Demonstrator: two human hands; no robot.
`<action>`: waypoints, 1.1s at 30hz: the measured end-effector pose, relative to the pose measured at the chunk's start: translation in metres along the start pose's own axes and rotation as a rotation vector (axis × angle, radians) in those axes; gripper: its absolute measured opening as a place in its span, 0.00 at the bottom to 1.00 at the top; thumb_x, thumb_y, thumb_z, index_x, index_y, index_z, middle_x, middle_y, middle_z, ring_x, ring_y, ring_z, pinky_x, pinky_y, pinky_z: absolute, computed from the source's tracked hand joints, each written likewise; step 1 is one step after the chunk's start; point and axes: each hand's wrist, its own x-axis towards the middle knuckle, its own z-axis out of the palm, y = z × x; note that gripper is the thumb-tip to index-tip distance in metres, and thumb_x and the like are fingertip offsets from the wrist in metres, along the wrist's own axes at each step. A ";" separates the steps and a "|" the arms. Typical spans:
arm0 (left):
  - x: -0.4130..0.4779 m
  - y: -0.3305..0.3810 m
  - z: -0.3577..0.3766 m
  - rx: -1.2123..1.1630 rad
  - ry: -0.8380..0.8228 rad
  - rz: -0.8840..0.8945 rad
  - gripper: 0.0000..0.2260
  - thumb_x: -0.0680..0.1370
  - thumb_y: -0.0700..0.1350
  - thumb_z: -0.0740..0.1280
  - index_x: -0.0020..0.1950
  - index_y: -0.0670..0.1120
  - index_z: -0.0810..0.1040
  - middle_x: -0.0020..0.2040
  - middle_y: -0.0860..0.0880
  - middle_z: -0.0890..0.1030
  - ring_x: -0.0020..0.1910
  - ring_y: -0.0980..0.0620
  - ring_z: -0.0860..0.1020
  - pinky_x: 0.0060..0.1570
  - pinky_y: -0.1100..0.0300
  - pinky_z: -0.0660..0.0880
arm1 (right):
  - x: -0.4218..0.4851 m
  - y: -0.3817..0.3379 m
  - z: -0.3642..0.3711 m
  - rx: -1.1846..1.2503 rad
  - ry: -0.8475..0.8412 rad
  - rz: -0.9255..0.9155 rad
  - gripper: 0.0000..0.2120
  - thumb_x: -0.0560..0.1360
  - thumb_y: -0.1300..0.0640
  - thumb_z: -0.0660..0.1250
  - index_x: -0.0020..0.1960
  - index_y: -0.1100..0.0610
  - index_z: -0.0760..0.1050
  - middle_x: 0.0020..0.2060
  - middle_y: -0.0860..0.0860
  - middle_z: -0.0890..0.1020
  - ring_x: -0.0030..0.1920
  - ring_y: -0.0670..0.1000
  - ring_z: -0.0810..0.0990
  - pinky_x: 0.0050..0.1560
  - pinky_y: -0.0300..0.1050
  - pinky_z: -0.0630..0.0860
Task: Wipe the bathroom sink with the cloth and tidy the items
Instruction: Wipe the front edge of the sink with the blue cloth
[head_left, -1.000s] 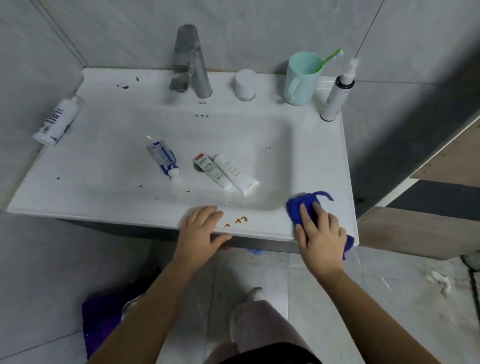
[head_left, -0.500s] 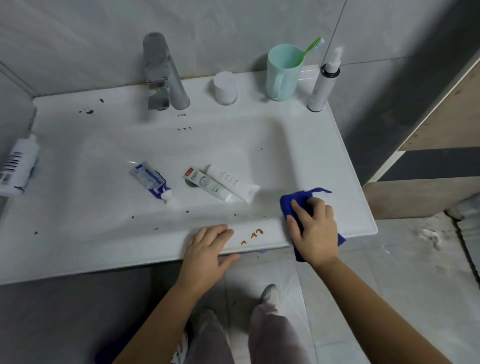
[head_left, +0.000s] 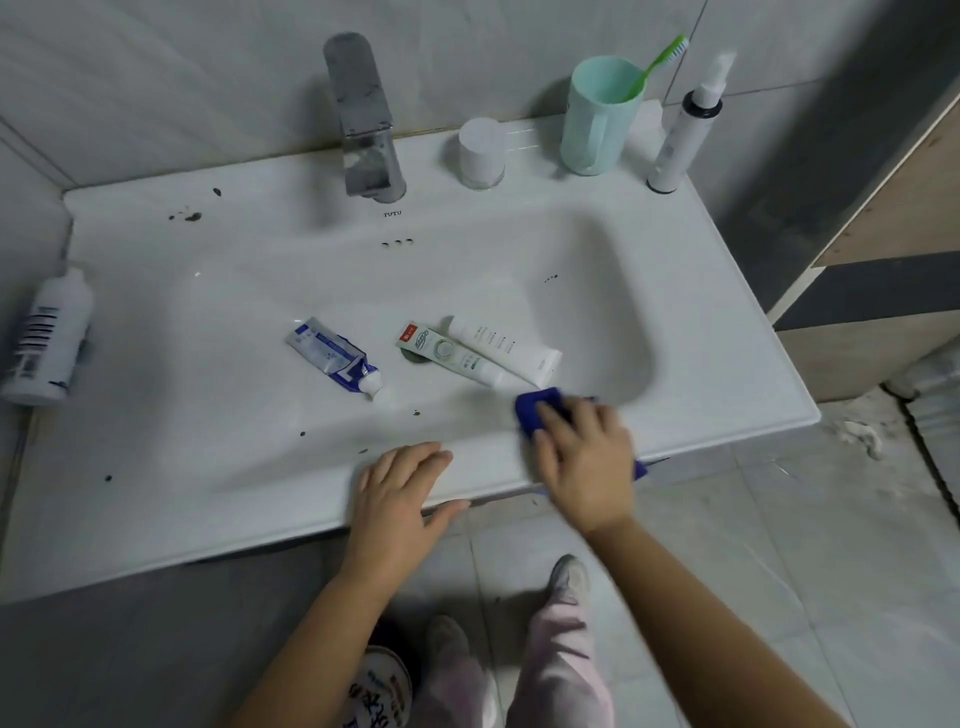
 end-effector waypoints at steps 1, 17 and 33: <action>0.001 -0.001 0.000 0.000 -0.002 0.006 0.21 0.68 0.58 0.63 0.52 0.45 0.81 0.53 0.48 0.81 0.52 0.52 0.71 0.50 0.58 0.64 | -0.005 -0.023 0.008 0.010 -0.016 -0.040 0.17 0.73 0.50 0.57 0.53 0.55 0.79 0.48 0.55 0.80 0.43 0.59 0.75 0.37 0.48 0.70; -0.011 -0.017 -0.003 -0.099 0.015 -0.067 0.21 0.67 0.58 0.65 0.52 0.46 0.81 0.53 0.49 0.81 0.51 0.52 0.72 0.51 0.58 0.68 | -0.037 -0.054 0.026 -0.028 0.028 -0.090 0.18 0.73 0.48 0.58 0.57 0.54 0.77 0.51 0.55 0.79 0.47 0.54 0.68 0.41 0.48 0.68; -0.008 -0.014 -0.008 -0.150 -0.039 -0.139 0.23 0.66 0.61 0.64 0.52 0.47 0.82 0.52 0.51 0.81 0.48 0.54 0.71 0.49 0.63 0.65 | -0.045 -0.050 0.017 0.039 0.015 -0.139 0.17 0.73 0.47 0.60 0.56 0.54 0.78 0.48 0.55 0.79 0.45 0.54 0.70 0.40 0.46 0.71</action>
